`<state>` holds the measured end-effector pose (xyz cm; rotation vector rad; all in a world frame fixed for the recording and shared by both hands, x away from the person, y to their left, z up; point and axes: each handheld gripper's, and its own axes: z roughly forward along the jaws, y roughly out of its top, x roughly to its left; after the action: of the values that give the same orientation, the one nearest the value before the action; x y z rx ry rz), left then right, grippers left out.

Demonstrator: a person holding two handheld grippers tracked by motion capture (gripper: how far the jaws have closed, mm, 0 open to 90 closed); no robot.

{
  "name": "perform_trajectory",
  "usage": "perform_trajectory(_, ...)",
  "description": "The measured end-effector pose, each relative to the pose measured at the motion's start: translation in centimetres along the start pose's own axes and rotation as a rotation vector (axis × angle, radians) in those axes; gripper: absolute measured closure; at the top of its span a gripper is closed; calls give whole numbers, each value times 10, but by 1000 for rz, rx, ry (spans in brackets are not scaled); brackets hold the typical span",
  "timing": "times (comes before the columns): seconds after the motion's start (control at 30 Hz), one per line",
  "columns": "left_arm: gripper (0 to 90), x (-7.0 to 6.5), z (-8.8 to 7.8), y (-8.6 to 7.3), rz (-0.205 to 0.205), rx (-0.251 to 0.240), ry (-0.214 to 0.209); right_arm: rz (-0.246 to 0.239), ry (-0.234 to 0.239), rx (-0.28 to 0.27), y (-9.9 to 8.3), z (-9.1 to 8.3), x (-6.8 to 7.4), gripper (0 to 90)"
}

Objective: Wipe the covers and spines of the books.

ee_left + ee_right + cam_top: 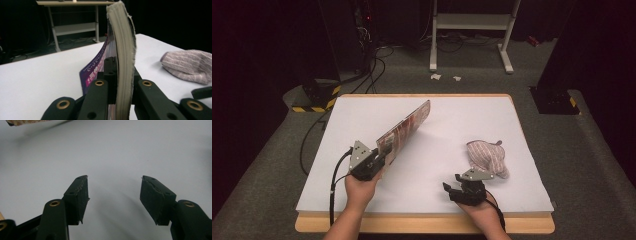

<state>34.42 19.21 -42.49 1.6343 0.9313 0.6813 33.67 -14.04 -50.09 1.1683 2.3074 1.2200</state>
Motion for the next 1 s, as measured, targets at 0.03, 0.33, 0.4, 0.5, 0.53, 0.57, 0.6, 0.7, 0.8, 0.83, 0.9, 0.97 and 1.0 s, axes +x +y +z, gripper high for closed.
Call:
perform_trajectory(0.03,838,-2,1,-2,1,4,-9,-1,1,1,0,0,0,399)
perform_trajectory(0.33,836,-18,5,-16,7,44,-74,-6,1,6,0,1,1,398)
perform_trajectory(0.4,836,-21,7,-20,9,56,-87,-7,3,6,0,1,1,399)
perform_trajectory(0.5,836,-26,10,-26,15,76,-106,-9,1,6,0,1,2,399)
perform_trajectory(0.53,835,-27,10,-28,14,82,-112,-10,1,7,-1,1,2,399)
perform_trajectory(0.57,835,-28,11,-30,16,90,-117,-11,0,7,-1,1,2,399)
perform_trajectory(0.6,835,-30,13,-33,17,100,-124,-12,0,8,-1,1,2,399)
perform_trajectory(0.7,834,-34,16,-40,18,124,-141,-16,1,12,-1,2,3,403)
perform_trajectory(0.8,833,-36,17,-46,13,140,-154,-22,3,11,-1,1,3,405)
perform_trajectory(0.83,833,-37,18,-48,9,147,-158,-22,2,11,-1,1,3,406)
perform_trajectory(0.9,833,-39,18,-52,20,164,-162,-23,1,9,-1,1,3,410)
perform_trajectory(0.97,832,-40,18,-56,24,169,-163,-29,1,6,-1,0,3,424)
perform_trajectory(1.0,832,-41,18,-58,21,170,-165,-31,2,7,-1,0,2,429)
